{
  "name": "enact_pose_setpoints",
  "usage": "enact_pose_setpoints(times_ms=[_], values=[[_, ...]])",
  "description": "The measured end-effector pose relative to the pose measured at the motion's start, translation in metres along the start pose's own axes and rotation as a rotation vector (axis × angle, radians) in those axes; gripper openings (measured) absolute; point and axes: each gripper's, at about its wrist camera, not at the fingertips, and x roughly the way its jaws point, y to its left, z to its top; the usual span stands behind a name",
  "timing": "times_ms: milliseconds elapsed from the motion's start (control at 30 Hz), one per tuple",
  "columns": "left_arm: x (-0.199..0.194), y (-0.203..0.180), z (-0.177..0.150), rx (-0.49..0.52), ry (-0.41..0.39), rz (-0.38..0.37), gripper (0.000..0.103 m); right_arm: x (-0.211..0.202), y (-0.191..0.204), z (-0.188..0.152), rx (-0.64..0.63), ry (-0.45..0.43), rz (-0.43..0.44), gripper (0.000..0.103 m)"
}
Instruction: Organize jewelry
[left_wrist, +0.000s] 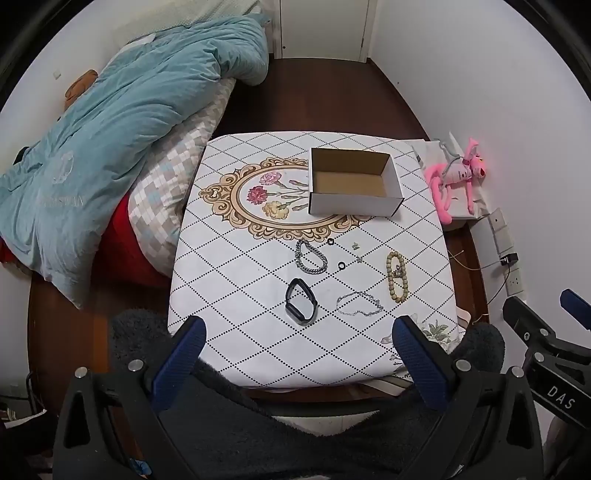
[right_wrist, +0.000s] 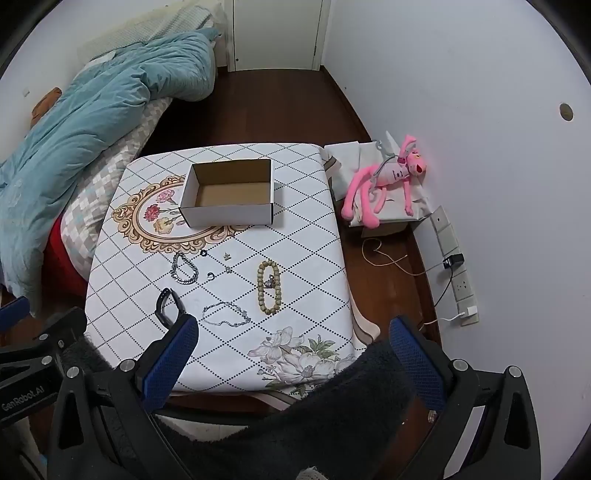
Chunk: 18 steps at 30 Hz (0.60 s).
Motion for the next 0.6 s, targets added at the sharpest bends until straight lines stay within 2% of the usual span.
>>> enact_pose_setpoints(times_ms=[600], values=[[-0.0061, -0.0037, 0.0018, 0.001, 0.003, -0.001, 0.103, -0.0032, 0.0006, 0.0037, -0.002, 0.002, 0.000, 0.103]])
